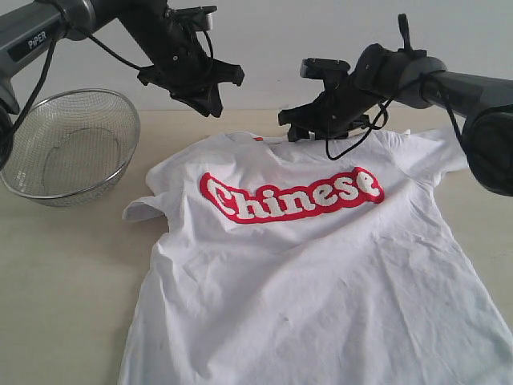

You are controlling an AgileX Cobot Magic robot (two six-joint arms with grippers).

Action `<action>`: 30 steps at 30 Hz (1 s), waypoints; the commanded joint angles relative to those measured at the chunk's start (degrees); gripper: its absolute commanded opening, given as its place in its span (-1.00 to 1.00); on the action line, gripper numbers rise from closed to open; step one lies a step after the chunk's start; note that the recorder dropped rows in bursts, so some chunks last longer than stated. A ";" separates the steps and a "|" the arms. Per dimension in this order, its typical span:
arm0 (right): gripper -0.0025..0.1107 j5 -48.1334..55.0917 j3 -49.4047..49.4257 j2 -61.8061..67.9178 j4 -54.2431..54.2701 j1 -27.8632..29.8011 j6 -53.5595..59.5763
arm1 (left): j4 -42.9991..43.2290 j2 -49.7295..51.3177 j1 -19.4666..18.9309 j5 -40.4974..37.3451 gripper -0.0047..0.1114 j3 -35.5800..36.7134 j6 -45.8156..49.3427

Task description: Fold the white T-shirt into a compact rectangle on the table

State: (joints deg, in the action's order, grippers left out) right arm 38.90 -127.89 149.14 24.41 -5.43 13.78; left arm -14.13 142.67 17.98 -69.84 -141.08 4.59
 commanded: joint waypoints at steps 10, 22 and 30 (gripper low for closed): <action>-0.33 -2.29 -0.07 0.33 -1.15 0.16 -2.63 | -0.43 -0.27 -0.04 -0.13 -0.59 -0.14 0.33; -0.96 -6.43 -0.18 0.07 -1.04 0.16 -4.29 | -0.43 -0.27 -0.04 -0.13 -0.59 -0.14 0.33; -0.96 -9.03 -0.18 -0.05 -1.31 0.26 -5.74 | -0.43 -0.27 -0.04 -0.13 -0.59 -0.14 0.84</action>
State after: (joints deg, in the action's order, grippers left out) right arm 30.43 -127.89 149.56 23.68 -5.43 8.31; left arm -14.13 142.67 17.98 -69.84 -141.08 4.88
